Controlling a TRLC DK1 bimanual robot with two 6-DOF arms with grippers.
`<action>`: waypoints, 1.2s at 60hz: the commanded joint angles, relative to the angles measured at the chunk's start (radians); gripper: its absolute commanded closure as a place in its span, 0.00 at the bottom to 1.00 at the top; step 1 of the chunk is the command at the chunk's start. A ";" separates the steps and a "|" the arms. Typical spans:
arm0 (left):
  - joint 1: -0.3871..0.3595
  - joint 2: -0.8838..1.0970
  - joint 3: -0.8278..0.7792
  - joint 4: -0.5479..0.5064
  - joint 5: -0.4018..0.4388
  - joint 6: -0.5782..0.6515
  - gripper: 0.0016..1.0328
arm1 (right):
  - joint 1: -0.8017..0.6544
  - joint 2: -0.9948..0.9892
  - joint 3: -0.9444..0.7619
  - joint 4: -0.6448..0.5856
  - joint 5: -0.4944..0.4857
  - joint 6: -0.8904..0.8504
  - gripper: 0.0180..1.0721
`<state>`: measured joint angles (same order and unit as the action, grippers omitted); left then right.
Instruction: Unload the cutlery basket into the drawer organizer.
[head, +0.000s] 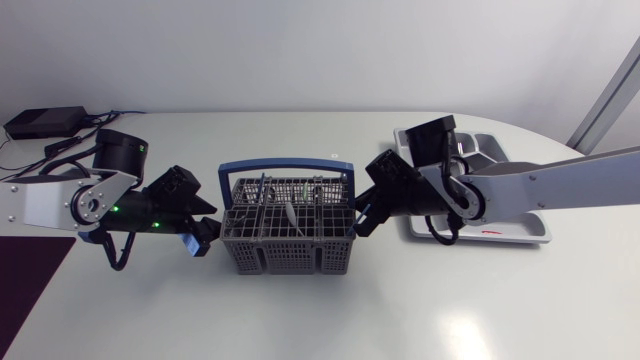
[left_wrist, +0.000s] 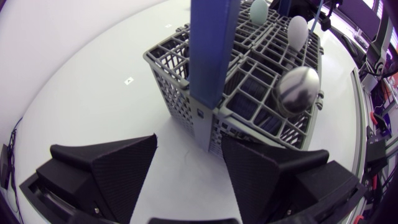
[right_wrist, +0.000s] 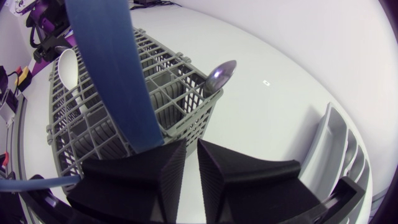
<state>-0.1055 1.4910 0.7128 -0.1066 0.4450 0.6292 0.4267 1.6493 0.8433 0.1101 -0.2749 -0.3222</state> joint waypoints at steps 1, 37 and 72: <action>0.006 -0.028 0.007 0.015 0.029 0.012 0.21 | 0.032 0.017 0.013 0.017 -0.021 0.020 0.80; 0.006 -0.005 0.037 0.019 0.029 0.003 0.21 | 0.035 0.043 0.039 0.045 0.031 0.040 0.79; 0.092 -0.035 0.024 0.033 0.031 0.009 0.10 | -0.140 -0.269 -0.084 -0.109 -0.009 -0.002 0.05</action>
<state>-0.0269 1.4815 0.7219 -0.0795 0.4664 0.6285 0.3176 1.4292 0.7849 0.0418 -0.2581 -0.3138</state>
